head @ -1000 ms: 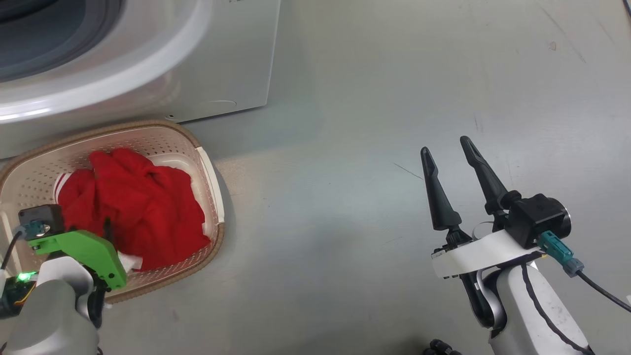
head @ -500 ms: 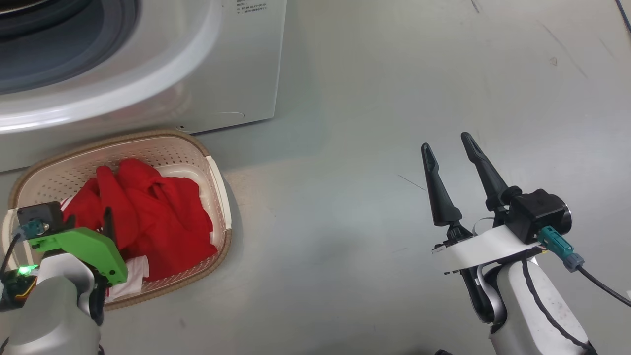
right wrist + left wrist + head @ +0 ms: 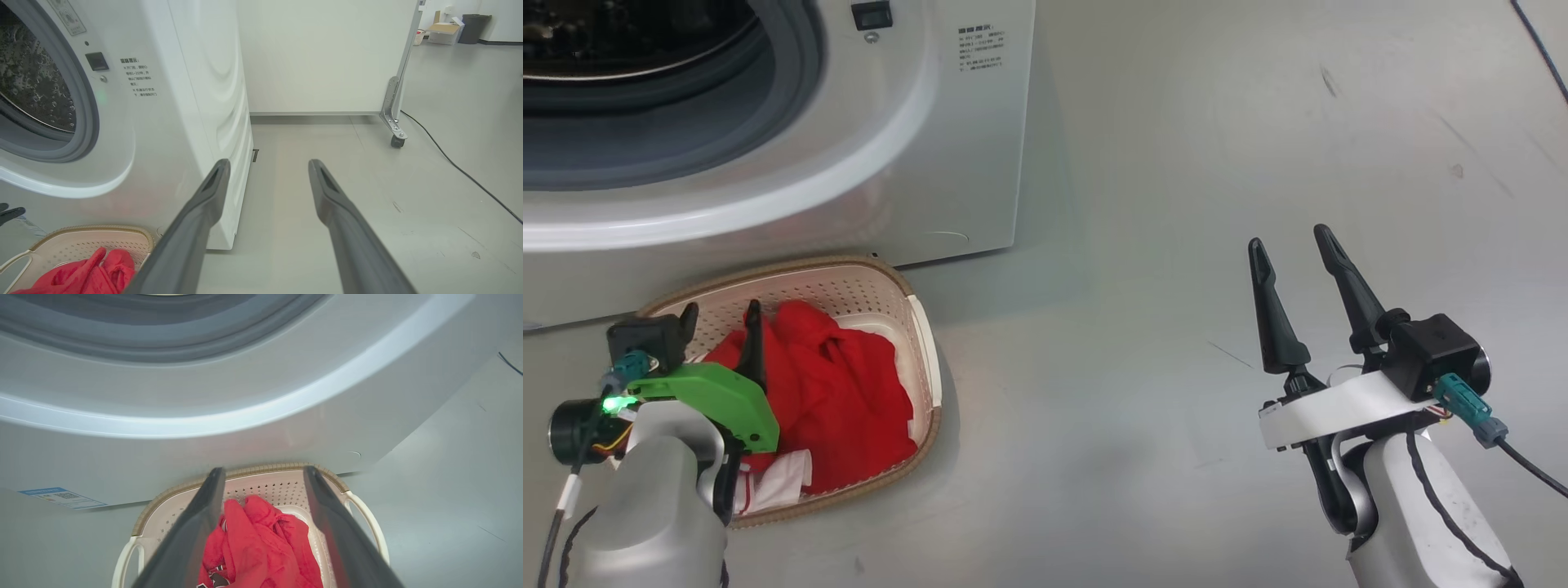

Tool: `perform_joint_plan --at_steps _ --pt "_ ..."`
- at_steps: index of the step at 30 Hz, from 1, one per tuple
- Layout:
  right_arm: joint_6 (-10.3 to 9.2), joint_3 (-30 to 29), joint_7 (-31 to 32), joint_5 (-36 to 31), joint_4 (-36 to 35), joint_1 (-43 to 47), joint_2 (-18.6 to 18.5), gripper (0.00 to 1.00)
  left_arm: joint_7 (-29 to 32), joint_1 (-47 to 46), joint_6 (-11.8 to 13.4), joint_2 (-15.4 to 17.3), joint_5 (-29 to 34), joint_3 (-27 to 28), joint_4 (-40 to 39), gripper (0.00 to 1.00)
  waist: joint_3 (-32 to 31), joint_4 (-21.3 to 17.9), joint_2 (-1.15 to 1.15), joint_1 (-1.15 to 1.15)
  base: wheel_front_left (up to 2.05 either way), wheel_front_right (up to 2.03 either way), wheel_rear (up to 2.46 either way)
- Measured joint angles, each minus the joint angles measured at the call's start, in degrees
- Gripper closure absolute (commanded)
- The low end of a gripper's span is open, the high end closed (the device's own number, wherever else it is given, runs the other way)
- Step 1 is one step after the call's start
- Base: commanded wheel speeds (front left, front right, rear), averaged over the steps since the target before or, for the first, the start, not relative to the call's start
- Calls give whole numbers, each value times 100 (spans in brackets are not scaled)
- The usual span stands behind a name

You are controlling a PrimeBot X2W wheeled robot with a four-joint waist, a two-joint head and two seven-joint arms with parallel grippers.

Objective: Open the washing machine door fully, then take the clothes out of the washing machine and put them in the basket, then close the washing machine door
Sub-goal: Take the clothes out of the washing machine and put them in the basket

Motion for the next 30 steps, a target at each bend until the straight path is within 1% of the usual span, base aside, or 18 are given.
perform_joint_plan --at_steps 7,13,21,30 --pt "3 -111 1 1 70 147 -1 0 -48 15 -5 -135 -11 -88 -215 0 -378 179 0 0 0 0 0" --pt "9 -250 0 8 121 391 -45 0 -65 112 -11 -188 -20 -198 -617 0 -829 410 0 0 0 0 0" --pt "18 -301 0 8 133 646 -60 0 -65 497 -12 -299 -129 -212 -1448 0 -1288 668 0 0 0 0 0" --pt "66 -355 1 8 160 903 -67 0 -65 1214 -13 -321 -315 -324 -2059 0 -1731 876 0 0 0 0 0"
